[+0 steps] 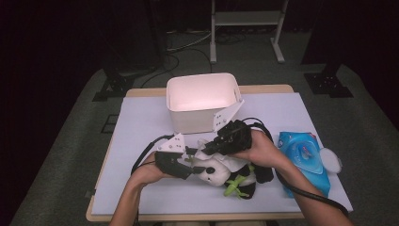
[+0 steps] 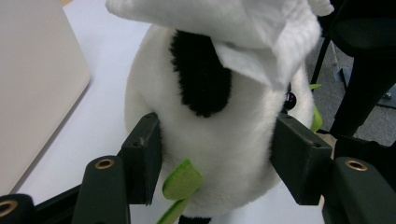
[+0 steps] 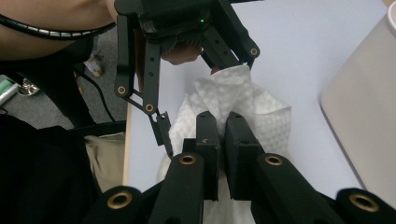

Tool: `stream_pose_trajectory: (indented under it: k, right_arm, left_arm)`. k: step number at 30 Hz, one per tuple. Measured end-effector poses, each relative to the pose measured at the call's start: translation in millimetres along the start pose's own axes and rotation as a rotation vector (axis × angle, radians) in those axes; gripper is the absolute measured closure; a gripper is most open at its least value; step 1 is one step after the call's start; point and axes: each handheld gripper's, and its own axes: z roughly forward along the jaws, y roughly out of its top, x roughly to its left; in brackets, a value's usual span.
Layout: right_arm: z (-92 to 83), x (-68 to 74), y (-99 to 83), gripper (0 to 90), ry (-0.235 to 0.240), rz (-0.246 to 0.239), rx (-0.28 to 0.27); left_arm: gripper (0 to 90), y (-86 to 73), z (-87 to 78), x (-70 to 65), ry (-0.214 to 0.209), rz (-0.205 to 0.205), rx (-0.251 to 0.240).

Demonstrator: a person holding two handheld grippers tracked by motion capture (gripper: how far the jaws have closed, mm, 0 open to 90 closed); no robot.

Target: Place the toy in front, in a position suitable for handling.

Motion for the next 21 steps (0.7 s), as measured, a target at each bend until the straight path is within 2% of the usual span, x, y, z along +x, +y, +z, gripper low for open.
stream_pose_trajectory:
  k: [4,12,18,21]
  right_arm:
    - [-7.6,-1.8,-6.8,84.2,-0.022,0.011,0.007]
    - [-22.8,-4.1,-36.4,84.2,-0.027,0.060,-0.012]
    - [-18.8,0.9,-30.3,84.1,-0.018,0.036,-0.012]
    - [-11.1,2.3,-23.9,84.1,0.006,0.019,-0.014]
  left_arm:
    - [38.5,-1.0,-0.1,0.6,-0.003,-0.008,-0.002]
    - [38.6,-1.0,0.3,1.2,-0.005,-0.009,-0.003]
    - [39.1,0.1,0.5,-0.3,-0.003,-0.007,0.004]
    - [39.0,-0.7,0.7,-0.3,-0.004,-0.011,0.007]
